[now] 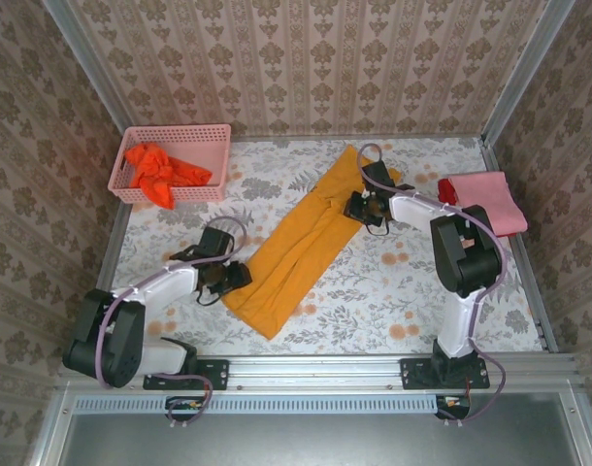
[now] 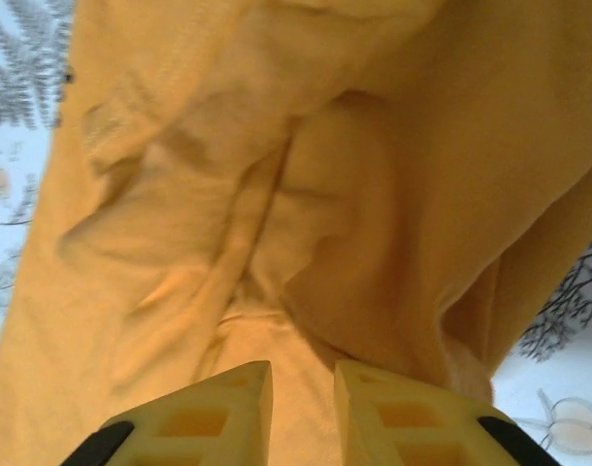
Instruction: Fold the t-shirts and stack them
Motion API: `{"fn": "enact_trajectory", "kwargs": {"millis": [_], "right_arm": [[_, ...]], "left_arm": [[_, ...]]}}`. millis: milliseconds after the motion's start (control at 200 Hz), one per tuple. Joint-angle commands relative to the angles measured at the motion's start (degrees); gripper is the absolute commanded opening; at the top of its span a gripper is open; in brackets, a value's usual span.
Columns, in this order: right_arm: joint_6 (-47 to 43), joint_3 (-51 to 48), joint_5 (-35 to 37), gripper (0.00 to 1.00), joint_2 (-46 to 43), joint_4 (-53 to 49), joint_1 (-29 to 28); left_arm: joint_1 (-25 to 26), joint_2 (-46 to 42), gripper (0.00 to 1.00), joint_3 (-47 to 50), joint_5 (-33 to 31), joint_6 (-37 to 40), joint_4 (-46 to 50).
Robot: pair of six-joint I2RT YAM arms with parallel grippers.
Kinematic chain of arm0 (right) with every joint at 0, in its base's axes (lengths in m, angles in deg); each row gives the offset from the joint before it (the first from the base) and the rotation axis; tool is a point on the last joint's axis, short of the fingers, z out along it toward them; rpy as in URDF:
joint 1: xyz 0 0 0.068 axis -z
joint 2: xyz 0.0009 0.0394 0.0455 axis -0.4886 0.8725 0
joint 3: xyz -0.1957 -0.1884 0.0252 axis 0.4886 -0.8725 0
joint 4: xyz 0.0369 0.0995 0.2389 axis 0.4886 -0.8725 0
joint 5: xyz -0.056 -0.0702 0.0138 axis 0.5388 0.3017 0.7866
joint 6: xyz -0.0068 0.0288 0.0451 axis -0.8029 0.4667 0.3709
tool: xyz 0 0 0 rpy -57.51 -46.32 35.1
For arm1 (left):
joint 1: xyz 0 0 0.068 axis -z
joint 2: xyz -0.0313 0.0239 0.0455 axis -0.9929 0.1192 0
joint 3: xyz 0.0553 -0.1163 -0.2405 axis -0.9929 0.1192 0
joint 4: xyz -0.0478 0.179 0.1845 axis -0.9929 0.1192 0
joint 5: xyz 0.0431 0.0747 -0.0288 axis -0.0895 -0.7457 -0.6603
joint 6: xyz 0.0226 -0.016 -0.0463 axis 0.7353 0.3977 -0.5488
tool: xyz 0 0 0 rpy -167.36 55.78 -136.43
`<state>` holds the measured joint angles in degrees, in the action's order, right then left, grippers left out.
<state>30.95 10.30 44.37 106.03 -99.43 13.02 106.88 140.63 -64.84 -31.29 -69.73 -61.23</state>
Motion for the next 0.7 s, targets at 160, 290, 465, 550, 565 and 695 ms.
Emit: {"fn": "enact_trajectory", "kwargs": {"millis": [160, 290, 465, 550, 565, 695], "right_arm": [[-1.1, 13.2, 3.5, 0.2, 12.2, -6.1, 4.5], [-2.8, 24.5, 2.4, 0.21, 20.3, -11.9, 6.0], [-5.5, 40.7, -0.1, 0.24, 30.0, -19.5, 6.7], [-7.1, 47.6, -1.1, 0.27, 33.4, -22.4, 6.9], [-7.4, 48.4, -1.4, 0.27, 33.7, -22.7, 6.9], [-9.2, 50.3, -4.2, 0.34, 32.6, -22.6, 6.7]], "left_arm": [[7.7, -4.3, 0.36, 4.7, 0.3, -10.0, 3.2], [12.5, -6.2, 0.46, 5.0, 1.2, -12.6, 0.4], [18.4, -2.6, 0.52, 3.0, 1.6, -13.5, -5.6], [20.5, 1.0, 0.53, 1.2, 2.4, -13.1, -8.4], [20.8, 1.7, 0.53, 0.9, 2.4, -13.0, -8.6], [21.8, 5.1, 0.53, -1.4, 3.2, -11.4, -9.6]]}}
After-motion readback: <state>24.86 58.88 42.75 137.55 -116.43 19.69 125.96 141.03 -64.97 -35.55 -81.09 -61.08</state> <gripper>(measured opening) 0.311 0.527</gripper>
